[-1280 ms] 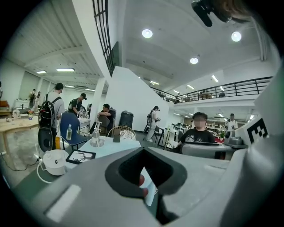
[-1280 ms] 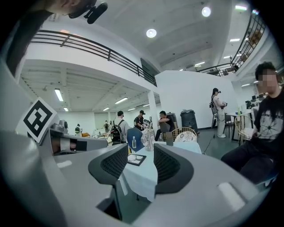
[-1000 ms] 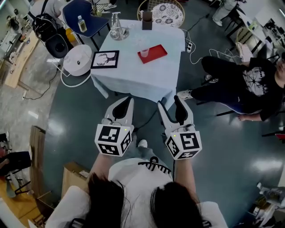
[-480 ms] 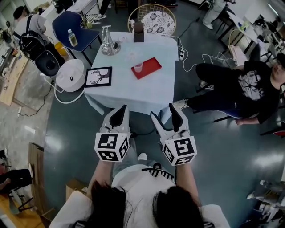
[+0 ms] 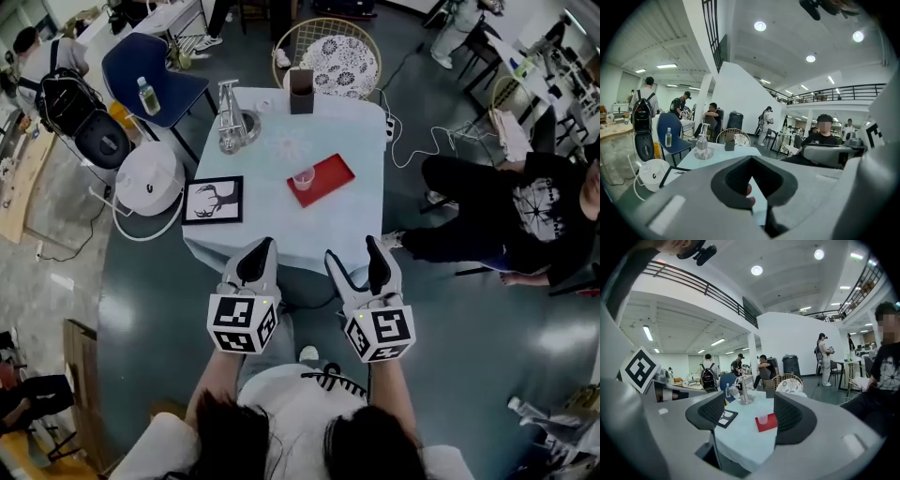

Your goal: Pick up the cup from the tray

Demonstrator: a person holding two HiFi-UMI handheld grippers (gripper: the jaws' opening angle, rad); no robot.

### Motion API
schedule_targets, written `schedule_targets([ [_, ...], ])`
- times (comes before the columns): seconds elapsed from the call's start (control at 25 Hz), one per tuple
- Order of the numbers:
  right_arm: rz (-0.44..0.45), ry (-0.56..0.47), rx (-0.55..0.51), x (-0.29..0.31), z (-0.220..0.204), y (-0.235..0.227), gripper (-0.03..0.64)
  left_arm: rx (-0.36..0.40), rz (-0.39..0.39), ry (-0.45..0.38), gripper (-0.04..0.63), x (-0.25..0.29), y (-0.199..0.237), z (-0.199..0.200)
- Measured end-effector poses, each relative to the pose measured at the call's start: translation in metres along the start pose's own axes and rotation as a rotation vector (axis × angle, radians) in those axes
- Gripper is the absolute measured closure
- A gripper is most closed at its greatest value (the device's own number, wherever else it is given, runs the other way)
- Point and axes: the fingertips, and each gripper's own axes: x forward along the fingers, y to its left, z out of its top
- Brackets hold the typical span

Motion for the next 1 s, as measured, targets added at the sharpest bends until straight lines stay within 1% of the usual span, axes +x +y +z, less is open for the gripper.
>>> schedule_targets([
  [0.16,-0.025,0.037,-0.025,0.037,0.004,0.001,0.276,0.007,0.010,0.024,0.595,0.031,0.029,0.010],
  [0.32,-0.070,0.060,0.009,0.077,0.010,-0.002,0.268,0.030,-0.045,0.048,0.595,0.059,0.046,0.023],
  [0.44,-0.086,0.085,-0.001,0.102,0.010,-0.004,0.265,0.030,-0.054,0.054,0.595,0.075,0.059,0.029],
  [0.68,-0.080,0.136,-0.049,0.148,0.005,-0.006,0.255,0.045,-0.049,0.053,0.595,0.109,0.084,0.037],
  [0.84,-0.073,0.156,-0.028,0.165,-0.004,-0.007,0.241,0.045,-0.085,0.091,0.595,0.123,0.088,0.031],
  [1.0,-0.060,0.167,-0.026,0.179,-0.007,-0.010,0.229,0.042,-0.074,0.108,0.595,0.136,0.095,0.031],
])
